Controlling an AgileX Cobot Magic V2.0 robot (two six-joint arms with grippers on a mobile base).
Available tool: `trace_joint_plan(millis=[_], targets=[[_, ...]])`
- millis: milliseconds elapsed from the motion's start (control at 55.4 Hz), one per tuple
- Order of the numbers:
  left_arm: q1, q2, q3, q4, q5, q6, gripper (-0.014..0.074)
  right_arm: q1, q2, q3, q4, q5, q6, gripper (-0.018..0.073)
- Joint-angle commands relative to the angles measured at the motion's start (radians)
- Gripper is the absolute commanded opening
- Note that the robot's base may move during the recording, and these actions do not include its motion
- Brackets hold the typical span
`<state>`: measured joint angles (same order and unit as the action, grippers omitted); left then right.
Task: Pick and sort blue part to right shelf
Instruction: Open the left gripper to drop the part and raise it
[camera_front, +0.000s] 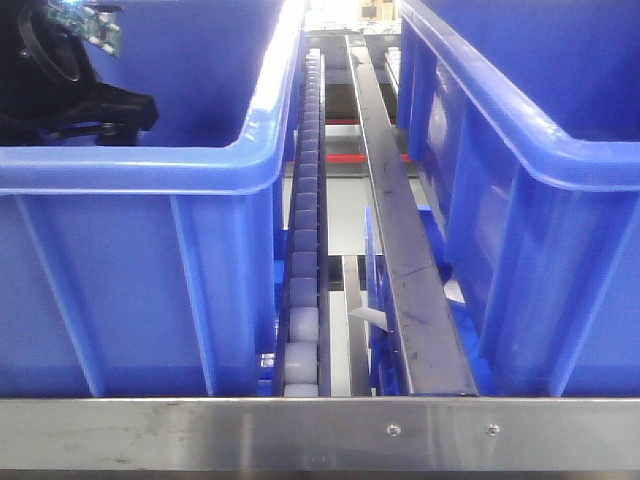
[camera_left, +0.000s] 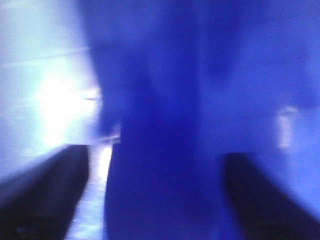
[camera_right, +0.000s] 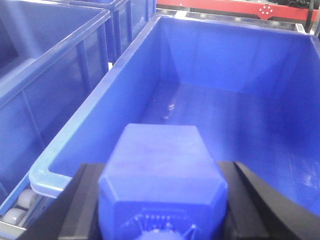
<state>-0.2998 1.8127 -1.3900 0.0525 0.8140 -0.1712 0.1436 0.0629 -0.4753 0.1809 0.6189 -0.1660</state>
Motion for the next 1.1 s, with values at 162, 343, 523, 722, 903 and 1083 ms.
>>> trace_joint_plan(millis=[162, 343, 523, 722, 903, 1083], targets=[[0.002, -0.124, -0.039, -0.019, -0.01, 0.036, 0.0658, -0.005, 0.016, -0.03, 0.005, -0.093, -0.001, 0.0168], [0.002, -0.314, 0.043, -0.01, -0.065, 0.057, 0.0564, -0.005, 0.016, -0.03, 0.005, -0.093, -0.001, 0.0168], [0.002, -0.587, 0.245, 0.007, -0.223, 0.057, 0.0378, -0.005, 0.016, -0.03, 0.005, -0.093, -0.001, 0.0168], [0.002, -0.865, 0.447, 0.04, -0.356, 0.057, 0.0201, -0.005, 0.016, -0.03, 0.007, -0.089, -0.001, 0.0168], [0.002, -1.085, 0.597, 0.104, -0.414, 0.057, 0.0124, -0.005, 0.016, -0.03, 0.008, -0.04, 0.0, 0.0168], [0.002, -1.276, 0.72, 0.102, -0.418, 0.04, 0.0124, -0.005, 0.024, -0.033, 0.008, -0.033, 0.023, 0.0168]])
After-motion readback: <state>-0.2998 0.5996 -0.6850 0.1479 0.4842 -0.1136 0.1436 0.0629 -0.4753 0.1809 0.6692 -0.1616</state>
